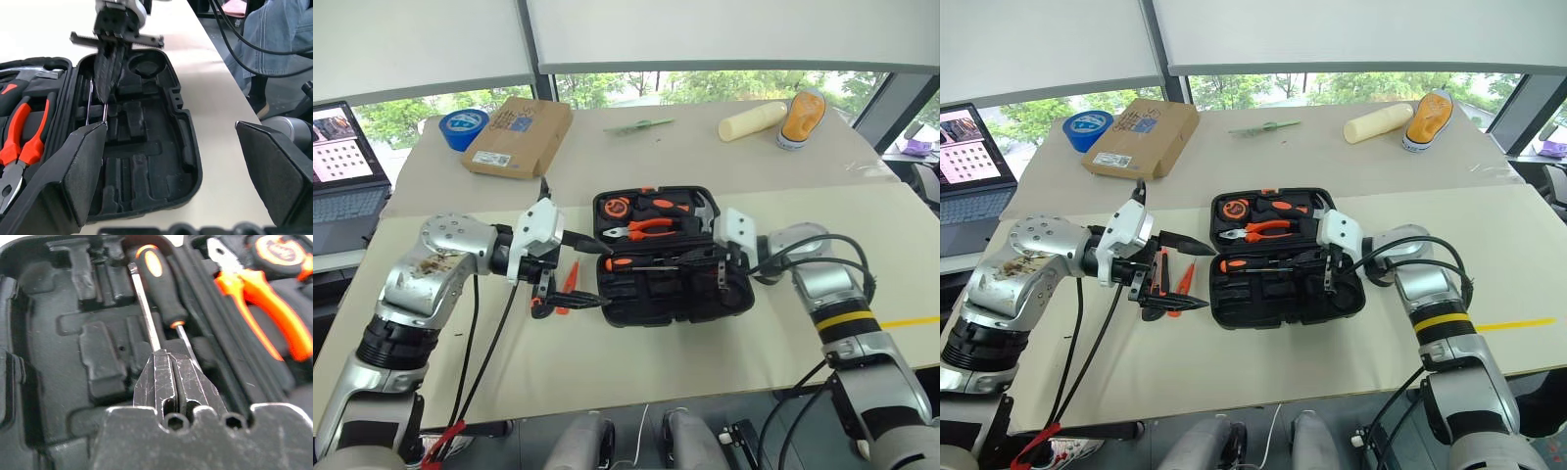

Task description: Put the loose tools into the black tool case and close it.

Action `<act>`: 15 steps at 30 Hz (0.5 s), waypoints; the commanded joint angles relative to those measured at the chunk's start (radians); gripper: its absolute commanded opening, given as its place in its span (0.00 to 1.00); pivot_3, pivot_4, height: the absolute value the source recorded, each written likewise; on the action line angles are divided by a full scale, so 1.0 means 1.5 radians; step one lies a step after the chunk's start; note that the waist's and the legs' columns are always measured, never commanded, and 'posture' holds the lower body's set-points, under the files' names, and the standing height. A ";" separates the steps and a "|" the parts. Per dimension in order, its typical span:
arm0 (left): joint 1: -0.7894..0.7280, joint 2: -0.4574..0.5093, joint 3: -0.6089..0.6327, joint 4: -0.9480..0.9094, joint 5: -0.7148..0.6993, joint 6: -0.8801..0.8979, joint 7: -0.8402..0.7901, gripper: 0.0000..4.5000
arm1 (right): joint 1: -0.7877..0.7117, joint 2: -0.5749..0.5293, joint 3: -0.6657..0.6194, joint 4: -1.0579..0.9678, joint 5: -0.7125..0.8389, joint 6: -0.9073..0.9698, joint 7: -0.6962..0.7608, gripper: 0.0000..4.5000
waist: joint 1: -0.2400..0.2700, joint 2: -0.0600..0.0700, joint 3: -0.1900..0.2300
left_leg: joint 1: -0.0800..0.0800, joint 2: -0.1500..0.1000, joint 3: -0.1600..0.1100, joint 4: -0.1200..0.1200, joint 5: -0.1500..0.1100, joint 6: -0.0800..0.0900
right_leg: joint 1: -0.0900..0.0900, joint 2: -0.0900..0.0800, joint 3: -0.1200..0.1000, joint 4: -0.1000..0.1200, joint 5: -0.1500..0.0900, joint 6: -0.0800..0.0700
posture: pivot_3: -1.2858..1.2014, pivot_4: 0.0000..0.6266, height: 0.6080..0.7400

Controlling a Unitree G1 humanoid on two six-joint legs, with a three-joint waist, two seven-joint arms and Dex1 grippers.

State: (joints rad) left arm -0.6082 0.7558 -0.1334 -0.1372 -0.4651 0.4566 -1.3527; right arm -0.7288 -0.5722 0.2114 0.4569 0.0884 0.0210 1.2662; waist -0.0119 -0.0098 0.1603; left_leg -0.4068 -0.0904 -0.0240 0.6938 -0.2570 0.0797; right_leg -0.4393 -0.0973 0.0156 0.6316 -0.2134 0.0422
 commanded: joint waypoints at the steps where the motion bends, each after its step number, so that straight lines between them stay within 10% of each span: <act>1: -0.015 -0.003 0.005 0.000 0.007 -0.019 0.001 1.00 | 0.009 -0.007 0.021 0.011 -0.026 -0.030 0.013 0.00 | 0.000 0.000 0.000 | 0.000 0.000 0.000 0.000 0.000 0.000 | 0.000 0.000 0.000 0.000 0.000 0.000 | 0.52 0.24 0.98; 15: 0.028 0.012 0.036 -0.032 -0.001 0.003 0.037 1.00 | 0.020 -0.003 -0.056 -0.116 0.062 0.083 -0.037 0.00 | 0.000 -0.001 -0.001 | 0.003 0.000 0.000 0.000 0.000 0.000 | 0.003 0.000 0.000 0.000 0.000 0.000 | 0.52 0.24 0.98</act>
State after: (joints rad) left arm -0.5857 0.7552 -0.1260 -0.1436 -0.4521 0.4399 -1.3299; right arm -0.6898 -0.5599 0.1953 0.4070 0.1001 0.0487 1.2169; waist -0.0126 -0.0120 0.1588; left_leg -0.4035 -0.0903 -0.0241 0.6939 -0.2570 0.0798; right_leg -0.4370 -0.0972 0.0166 0.6324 -0.2133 0.0420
